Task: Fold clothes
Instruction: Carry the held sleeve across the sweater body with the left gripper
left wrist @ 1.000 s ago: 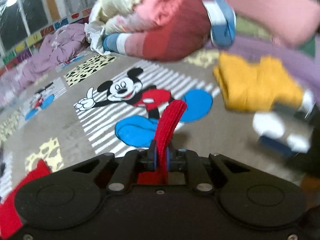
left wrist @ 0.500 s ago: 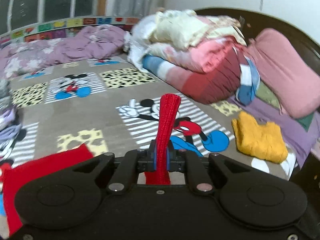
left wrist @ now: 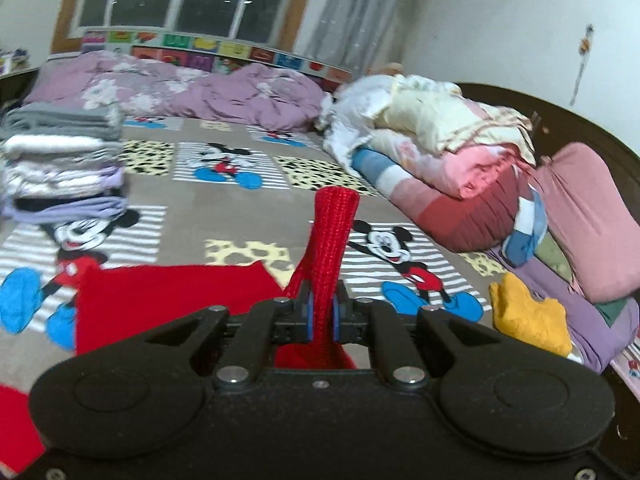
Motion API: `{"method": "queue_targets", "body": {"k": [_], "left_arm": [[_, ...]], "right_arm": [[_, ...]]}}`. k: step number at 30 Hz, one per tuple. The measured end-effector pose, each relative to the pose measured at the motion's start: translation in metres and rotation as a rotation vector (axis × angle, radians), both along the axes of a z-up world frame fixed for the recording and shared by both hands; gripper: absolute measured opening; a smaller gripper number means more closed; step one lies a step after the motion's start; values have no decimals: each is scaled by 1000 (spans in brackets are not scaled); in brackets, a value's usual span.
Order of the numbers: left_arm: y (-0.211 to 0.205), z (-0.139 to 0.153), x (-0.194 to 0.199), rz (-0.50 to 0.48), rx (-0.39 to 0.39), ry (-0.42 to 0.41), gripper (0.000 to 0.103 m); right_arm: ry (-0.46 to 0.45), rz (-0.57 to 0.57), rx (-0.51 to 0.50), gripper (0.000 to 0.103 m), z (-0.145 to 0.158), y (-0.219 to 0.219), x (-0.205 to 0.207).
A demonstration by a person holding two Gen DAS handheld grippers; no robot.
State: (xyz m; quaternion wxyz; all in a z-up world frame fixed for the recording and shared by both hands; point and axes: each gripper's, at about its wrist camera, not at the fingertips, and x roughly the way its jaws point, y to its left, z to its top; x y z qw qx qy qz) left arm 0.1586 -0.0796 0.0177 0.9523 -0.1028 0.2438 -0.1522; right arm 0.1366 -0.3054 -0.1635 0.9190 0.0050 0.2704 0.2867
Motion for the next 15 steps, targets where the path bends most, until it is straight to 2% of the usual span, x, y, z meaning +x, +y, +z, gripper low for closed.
{"method": "queue_targets", "body": {"k": [15], "left_arm": [[85,-29,-50,135,-86,12,7]], "right_arm": [[-126,70,-207,50,-1,37,-17]]}}
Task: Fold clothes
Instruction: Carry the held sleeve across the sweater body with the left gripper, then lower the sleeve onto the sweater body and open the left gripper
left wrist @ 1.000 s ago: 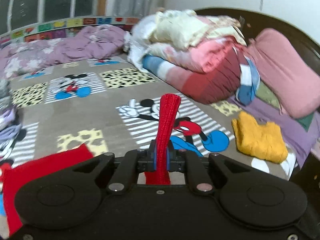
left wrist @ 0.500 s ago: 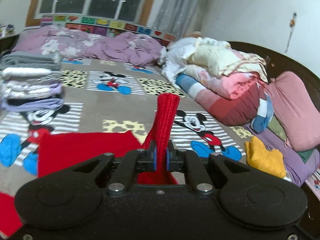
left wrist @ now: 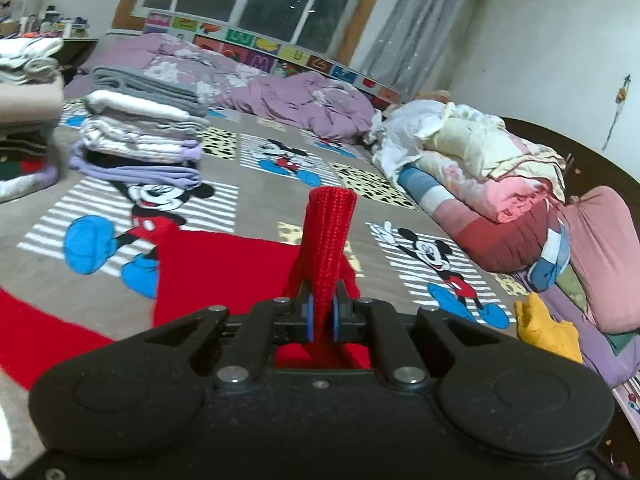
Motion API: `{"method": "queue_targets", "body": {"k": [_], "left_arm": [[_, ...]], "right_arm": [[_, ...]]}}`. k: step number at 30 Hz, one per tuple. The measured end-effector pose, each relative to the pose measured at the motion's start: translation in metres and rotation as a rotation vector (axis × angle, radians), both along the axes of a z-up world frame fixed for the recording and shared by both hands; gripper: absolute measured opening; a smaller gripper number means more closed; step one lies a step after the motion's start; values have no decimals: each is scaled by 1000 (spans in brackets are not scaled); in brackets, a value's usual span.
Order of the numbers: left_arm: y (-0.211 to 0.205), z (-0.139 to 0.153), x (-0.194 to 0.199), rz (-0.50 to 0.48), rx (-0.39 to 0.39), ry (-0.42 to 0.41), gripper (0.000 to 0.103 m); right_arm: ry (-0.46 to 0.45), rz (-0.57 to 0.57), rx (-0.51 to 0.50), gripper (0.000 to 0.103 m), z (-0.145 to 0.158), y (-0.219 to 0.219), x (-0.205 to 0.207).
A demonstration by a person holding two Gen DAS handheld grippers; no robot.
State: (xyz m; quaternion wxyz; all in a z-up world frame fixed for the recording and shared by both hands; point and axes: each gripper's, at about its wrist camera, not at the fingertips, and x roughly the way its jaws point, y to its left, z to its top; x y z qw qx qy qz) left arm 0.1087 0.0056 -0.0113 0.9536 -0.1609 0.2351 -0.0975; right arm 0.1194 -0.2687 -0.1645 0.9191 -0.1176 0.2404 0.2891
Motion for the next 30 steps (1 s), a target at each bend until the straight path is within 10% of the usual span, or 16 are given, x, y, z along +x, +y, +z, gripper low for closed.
{"method": "queue_targets", "body": {"k": [30], "left_arm": [[54,-95,-23,95,78,180,7]], "right_arm": [[-33,76,-63,48,4,2,-17]]}}
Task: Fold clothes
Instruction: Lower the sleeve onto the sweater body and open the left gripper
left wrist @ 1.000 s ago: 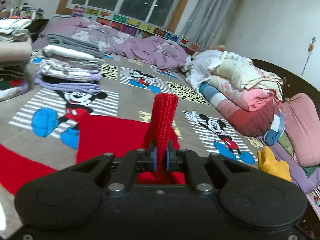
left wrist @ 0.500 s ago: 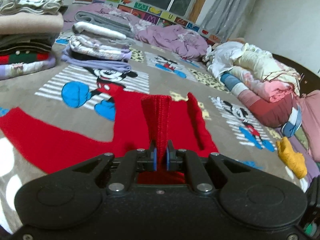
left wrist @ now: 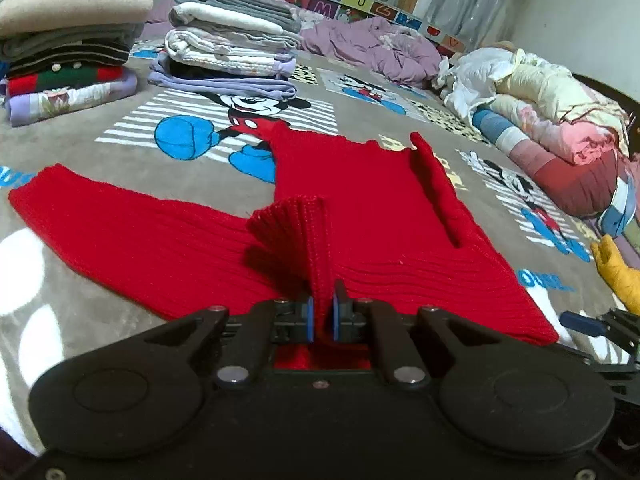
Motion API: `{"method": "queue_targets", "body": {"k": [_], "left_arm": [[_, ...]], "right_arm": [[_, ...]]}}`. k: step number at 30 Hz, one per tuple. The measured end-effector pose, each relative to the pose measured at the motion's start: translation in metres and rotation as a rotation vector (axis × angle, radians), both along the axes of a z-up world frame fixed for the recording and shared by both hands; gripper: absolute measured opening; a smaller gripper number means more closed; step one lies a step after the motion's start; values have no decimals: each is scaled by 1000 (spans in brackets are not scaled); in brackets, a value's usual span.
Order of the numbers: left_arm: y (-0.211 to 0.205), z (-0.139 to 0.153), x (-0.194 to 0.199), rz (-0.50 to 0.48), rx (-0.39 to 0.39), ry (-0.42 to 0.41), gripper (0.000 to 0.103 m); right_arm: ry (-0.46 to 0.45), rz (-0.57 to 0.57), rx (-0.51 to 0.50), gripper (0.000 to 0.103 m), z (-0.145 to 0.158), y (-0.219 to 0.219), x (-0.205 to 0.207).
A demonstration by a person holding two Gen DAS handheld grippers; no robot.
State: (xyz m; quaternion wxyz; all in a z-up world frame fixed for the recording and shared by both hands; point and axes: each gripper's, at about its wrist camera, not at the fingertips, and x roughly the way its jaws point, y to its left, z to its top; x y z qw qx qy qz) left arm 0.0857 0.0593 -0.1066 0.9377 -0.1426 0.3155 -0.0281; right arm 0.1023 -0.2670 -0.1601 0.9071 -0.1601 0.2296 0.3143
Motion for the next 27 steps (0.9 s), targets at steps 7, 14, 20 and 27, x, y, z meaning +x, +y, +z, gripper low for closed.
{"method": "queue_targets", "body": {"k": [7,14,20,27], "left_arm": [[4,-4,-2,-8,-15,-36,7],[5,-11,1,6,18,-26,8],[8,-13,0,13,26,-24,13],[6,-12,2,35,47,-42,13]], "right_arm": [[-12,120,182,49,17,-11,-12],[102,215,120,59,-2,28,1],[90,232,142,59,9,25,-4],[-3,209,164,59,11,25,0]]}}
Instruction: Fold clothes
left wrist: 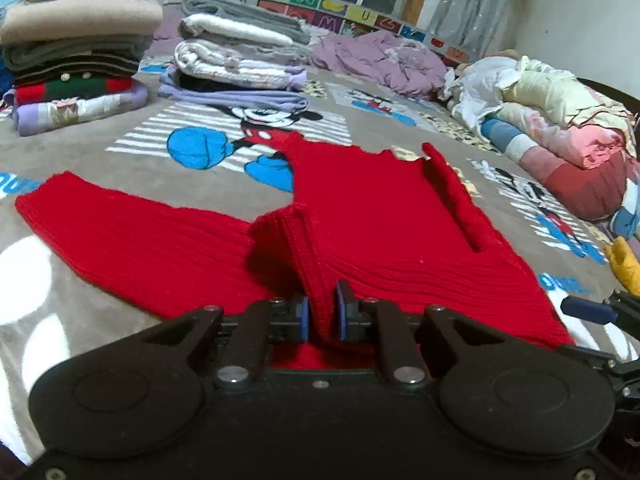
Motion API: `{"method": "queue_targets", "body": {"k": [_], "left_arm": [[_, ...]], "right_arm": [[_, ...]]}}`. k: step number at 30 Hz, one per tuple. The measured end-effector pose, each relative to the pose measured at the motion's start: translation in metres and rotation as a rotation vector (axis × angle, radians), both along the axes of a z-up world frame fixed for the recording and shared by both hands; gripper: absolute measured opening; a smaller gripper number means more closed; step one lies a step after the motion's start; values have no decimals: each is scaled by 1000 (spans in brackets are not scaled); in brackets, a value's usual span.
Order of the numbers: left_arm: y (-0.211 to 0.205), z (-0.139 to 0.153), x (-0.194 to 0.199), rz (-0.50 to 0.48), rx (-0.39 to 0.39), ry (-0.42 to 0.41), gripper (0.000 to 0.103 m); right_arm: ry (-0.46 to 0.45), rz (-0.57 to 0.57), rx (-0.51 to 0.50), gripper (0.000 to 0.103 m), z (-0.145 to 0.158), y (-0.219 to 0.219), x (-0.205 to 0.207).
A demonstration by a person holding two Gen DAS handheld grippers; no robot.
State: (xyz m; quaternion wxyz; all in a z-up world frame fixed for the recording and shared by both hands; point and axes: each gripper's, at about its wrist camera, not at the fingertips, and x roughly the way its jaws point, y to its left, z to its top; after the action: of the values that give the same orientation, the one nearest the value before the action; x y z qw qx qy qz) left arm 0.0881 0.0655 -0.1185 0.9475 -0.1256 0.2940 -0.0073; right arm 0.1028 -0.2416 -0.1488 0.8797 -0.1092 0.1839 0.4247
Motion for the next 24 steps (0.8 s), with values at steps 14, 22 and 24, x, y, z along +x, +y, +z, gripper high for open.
{"method": "queue_targets", "body": {"k": [14,22,24], "left_arm": [[-2,-5,13,23,95,-13,9],[25,31,9,105,122,-56,41],[20,42,15,96,116,-75,41]], "right_arm": [[26,12,4,64,-5,4,8],[57,66,-2,72,-10,4,6],[40,56,36,72,-6,-3,7]]}}
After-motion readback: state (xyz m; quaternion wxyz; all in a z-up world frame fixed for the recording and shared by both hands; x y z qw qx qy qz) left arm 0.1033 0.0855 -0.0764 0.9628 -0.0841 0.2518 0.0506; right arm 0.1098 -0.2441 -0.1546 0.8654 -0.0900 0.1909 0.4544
